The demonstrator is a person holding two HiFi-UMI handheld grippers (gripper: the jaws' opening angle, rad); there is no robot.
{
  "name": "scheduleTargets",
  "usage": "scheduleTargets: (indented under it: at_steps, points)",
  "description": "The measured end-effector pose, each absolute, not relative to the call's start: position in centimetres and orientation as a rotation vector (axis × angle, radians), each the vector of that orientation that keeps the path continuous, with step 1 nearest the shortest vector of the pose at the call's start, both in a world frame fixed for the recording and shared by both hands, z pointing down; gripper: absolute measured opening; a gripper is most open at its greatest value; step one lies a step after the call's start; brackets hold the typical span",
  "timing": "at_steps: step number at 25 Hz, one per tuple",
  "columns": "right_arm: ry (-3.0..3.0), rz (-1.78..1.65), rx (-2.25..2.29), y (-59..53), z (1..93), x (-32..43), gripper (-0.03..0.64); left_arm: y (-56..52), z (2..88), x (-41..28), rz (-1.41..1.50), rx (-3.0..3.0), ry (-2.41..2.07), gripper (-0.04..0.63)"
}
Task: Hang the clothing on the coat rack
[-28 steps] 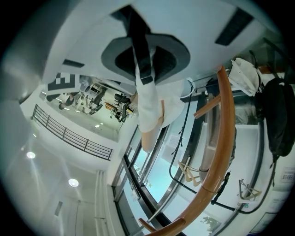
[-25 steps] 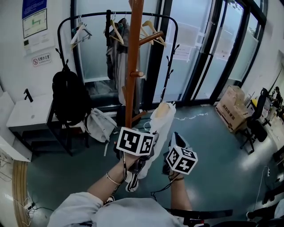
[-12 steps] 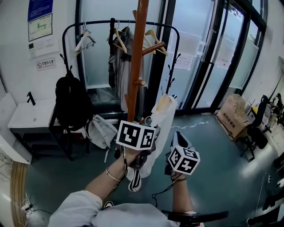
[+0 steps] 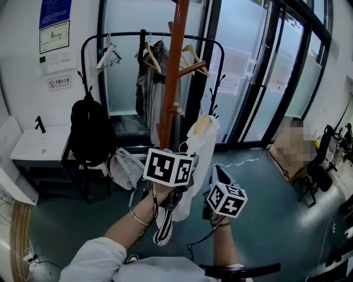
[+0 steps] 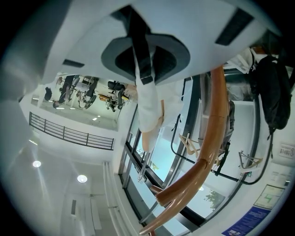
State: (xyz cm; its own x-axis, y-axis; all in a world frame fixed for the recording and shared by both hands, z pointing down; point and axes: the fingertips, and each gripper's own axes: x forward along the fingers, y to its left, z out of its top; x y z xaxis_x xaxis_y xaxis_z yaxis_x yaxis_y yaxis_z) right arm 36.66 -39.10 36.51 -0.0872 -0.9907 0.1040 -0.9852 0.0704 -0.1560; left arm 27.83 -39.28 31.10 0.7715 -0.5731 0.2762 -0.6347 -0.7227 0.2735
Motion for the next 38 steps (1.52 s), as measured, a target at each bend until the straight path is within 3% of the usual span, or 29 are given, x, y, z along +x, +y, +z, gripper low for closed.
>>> scheduleTargets:
  at_steps: [38]
  points:
    - [2.377, -0.289, -2.023, -42.0, 35.6, 34.7, 0.023, -42.7, 23.3, 27.1, 0.103, 2.668, -1.045, 0.034]
